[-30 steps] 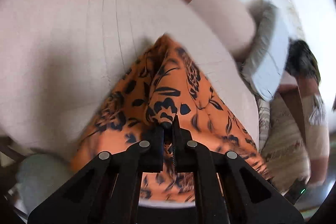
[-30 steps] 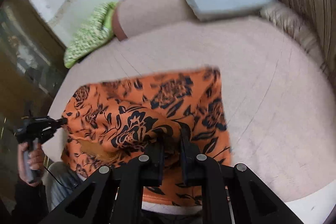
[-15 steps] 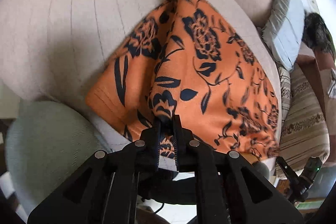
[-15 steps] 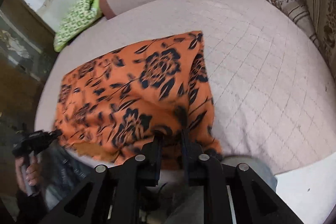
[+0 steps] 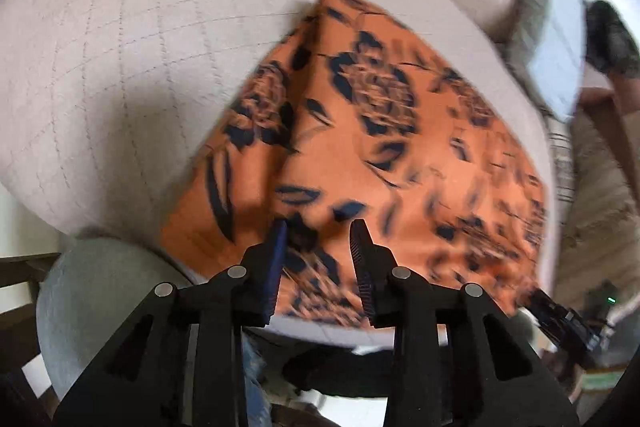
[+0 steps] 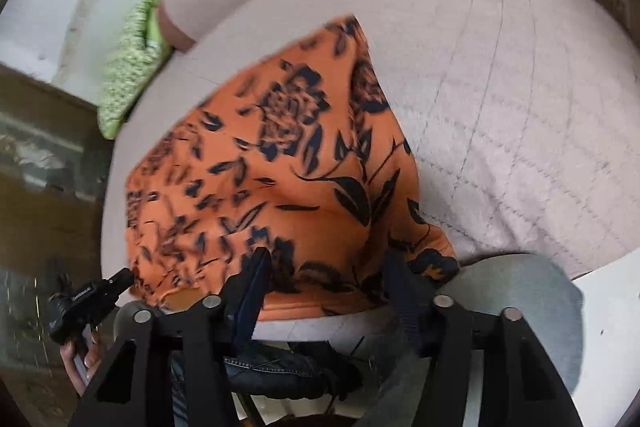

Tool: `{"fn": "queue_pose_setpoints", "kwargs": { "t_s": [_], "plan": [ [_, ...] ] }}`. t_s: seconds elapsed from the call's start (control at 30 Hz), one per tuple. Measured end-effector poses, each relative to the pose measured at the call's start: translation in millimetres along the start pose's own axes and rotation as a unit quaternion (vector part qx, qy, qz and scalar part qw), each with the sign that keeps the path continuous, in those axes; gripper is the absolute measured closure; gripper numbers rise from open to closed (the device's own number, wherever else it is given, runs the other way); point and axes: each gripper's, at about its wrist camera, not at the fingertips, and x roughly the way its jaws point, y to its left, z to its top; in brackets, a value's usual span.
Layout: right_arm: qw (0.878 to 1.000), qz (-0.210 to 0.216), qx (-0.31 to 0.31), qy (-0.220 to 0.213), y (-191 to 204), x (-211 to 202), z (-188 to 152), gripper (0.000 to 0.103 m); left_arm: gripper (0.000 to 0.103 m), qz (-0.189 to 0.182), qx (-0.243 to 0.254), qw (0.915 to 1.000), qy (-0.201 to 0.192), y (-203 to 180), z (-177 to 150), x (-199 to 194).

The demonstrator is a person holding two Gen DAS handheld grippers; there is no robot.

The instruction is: Fold small clothes

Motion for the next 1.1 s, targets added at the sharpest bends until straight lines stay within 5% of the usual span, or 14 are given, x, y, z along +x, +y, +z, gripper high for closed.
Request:
{"fn": "queue_pose_setpoints", "kwargs": {
  "t_s": [0.13,0.17,0.23,0.4,0.5,0.57,0.77,0.9,1.03,1.1],
  "plan": [
    [0.999,-0.030,-0.004,0.014,7,13,7,0.078,0.073,0.014,0.000,0.9999,0.010,-3,5,15],
    [0.999,-0.044,-0.012,0.012,10,12,9,0.084,0.088,0.011,0.000,0.9999,0.005,-4,5,13],
    [0.998,-0.050,-0.025,0.006,16,5,11,0.086,0.091,-0.002,0.008,1.0000,-0.004,-6,4,1],
    [0.990,-0.101,-0.095,-0.033,45,-27,3,0.087,0.093,0.005,0.020,0.9992,-0.034,-3,3,-24],
    [0.987,-0.121,-0.105,0.002,39,0,0,0.087,0.093,0.040,0.023,0.9988,0.016,1,4,12],
    [0.987,-0.128,-0.085,0.041,24,30,-2,0.087,0.091,0.041,0.021,0.9990,-0.001,-4,2,6],
    [0.998,-0.051,-0.040,0.010,7,2,-4,0.082,0.091,0.018,0.027,0.9994,-0.014,-1,-5,-23],
    [0.997,-0.062,-0.053,-0.020,11,-21,-7,0.081,0.090,-0.007,0.034,0.9984,-0.045,-6,-11,-51],
    [0.997,-0.032,-0.050,-0.041,14,-27,-6,0.073,0.058,-0.007,0.056,0.9964,-0.063,-20,4,-61],
    [0.997,-0.031,-0.051,-0.042,20,-23,-1,0.069,0.056,0.001,0.066,0.9955,-0.069,-27,18,-59]
  ]
}}
